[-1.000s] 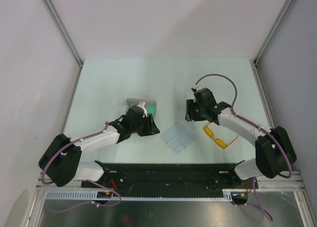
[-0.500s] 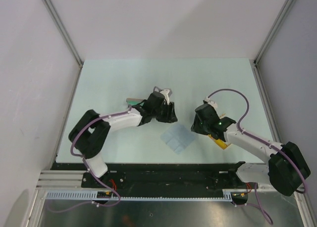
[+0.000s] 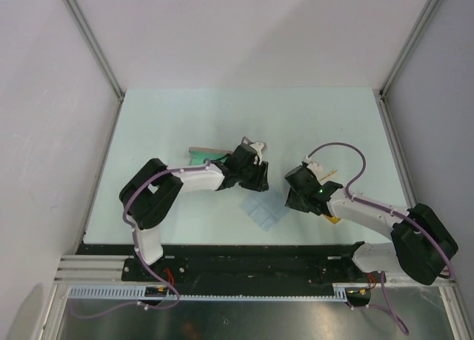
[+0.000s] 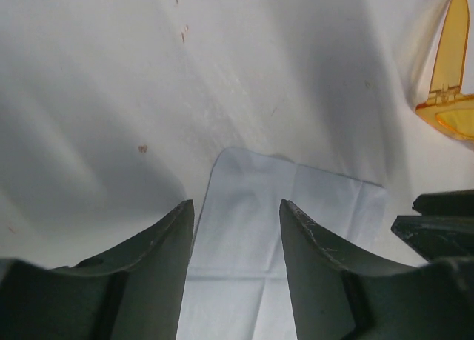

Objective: Organize the sunglasses
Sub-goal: Pick up the glasses cleaning cloth from the center of the board.

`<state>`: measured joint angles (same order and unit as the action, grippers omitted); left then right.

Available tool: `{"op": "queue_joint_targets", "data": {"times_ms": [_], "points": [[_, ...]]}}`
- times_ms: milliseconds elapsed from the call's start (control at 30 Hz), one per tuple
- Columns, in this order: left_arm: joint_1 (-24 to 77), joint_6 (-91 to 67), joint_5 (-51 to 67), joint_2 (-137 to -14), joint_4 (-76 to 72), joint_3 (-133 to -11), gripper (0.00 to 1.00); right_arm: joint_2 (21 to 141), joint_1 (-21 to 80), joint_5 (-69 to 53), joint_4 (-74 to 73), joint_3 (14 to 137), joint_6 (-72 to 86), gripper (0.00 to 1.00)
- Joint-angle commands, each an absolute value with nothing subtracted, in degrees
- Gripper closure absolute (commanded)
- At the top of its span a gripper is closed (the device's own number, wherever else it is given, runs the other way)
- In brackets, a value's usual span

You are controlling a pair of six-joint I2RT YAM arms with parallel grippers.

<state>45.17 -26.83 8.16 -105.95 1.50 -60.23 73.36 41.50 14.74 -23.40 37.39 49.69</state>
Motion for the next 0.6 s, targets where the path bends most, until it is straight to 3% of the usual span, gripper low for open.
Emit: {"op": "queue_joint_targets", "data": {"times_ms": [0,200,433,567], "points": [[45.53,-24.52,6.07,-107.14,-2.72,-62.84,0.44,74.09,42.01,17.05,-21.27,36.3,51.77,0.63],[45.53,-24.17,5.36,-109.24,-4.31,-63.89,0.44,74.97,42.01,17.14,-19.96,35.33,52.47,0.63],[45.62,-24.52,6.94,-111.8,-4.48,-64.34,0.57,76.11,40.7,15.91,-17.32,34.98,51.59,0.63],[45.62,-24.52,7.03,-111.01,-4.48,-62.67,0.57,76.73,39.99,14.94,-16.35,34.98,50.8,0.64]]}}
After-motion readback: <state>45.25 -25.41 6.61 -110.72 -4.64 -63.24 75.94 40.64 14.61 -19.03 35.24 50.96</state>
